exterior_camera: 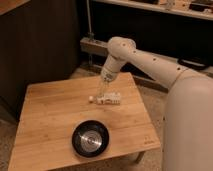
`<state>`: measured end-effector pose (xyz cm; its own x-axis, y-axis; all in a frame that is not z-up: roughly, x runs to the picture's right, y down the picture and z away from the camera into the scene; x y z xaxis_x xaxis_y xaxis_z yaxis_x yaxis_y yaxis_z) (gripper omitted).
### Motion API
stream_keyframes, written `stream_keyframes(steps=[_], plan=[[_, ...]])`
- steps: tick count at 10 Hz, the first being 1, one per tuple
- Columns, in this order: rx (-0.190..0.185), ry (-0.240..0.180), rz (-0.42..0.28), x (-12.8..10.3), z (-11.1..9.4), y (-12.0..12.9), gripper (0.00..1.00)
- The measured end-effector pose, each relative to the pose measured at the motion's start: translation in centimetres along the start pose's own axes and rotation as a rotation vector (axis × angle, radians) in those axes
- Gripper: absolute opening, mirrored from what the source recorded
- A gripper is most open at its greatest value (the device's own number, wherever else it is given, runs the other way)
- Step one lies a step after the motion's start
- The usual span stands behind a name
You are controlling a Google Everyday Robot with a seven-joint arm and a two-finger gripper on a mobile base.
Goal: Place the bottle in the ceramic bowl
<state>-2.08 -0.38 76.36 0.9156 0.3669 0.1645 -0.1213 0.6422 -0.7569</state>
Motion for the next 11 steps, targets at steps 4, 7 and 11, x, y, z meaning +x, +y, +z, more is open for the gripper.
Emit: stream_keyframes(steps=[4, 7, 11], plan=[[0.111, -0.002, -0.069, 0.0, -0.4, 0.8, 0.65], [0.412, -0.045, -0.307, -0.4, -3.9, 2.3, 0.65], [0.395, -0.071, -0.361, -0.1, -6.9, -1.0, 0.65]])
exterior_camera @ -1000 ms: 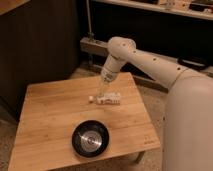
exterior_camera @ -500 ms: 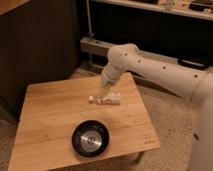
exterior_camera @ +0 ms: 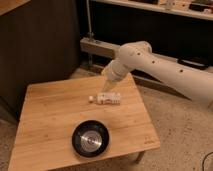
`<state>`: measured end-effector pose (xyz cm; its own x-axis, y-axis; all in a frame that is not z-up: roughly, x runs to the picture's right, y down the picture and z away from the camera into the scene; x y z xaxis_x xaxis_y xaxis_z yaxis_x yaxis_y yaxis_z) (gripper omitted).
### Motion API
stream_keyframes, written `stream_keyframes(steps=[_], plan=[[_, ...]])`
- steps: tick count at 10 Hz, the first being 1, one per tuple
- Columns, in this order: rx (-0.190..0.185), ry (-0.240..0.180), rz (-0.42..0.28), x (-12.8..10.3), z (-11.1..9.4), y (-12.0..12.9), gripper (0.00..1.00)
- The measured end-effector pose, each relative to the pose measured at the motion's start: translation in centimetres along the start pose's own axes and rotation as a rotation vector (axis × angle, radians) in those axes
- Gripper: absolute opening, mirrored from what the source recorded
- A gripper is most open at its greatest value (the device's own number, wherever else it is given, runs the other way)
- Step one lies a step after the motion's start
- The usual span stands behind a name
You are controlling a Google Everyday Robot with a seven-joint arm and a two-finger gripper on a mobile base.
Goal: Place the bottle in the ceramic bowl
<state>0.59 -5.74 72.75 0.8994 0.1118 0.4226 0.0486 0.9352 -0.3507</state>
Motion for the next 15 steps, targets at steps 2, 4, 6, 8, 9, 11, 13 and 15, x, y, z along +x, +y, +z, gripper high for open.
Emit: stream_keyframes(steps=[2, 4, 6, 8, 9, 11, 13, 15], plan=[[-0.012, 0.018, -0.005, 0.5, 0.1, -1.8, 0.65], [-0.026, 0.064, -0.015, 1.8, 0.8, -3.7, 0.65], [-0.047, 0.09, -0.005, 3.0, 2.0, -3.6, 0.65], [-0.086, 0.111, 0.025, 5.1, 4.9, -2.7, 0.65], [-0.11, 0.121, 0.041, 6.2, 6.8, -2.0, 0.65], [-0.147, 0.142, 0.078, 8.9, 9.7, -0.9, 0.65], [-0.175, 0.15, 0.105, 10.4, 11.4, -0.7, 0.65], [-0.207, 0.149, 0.122, 11.9, 13.6, -0.3, 0.65]])
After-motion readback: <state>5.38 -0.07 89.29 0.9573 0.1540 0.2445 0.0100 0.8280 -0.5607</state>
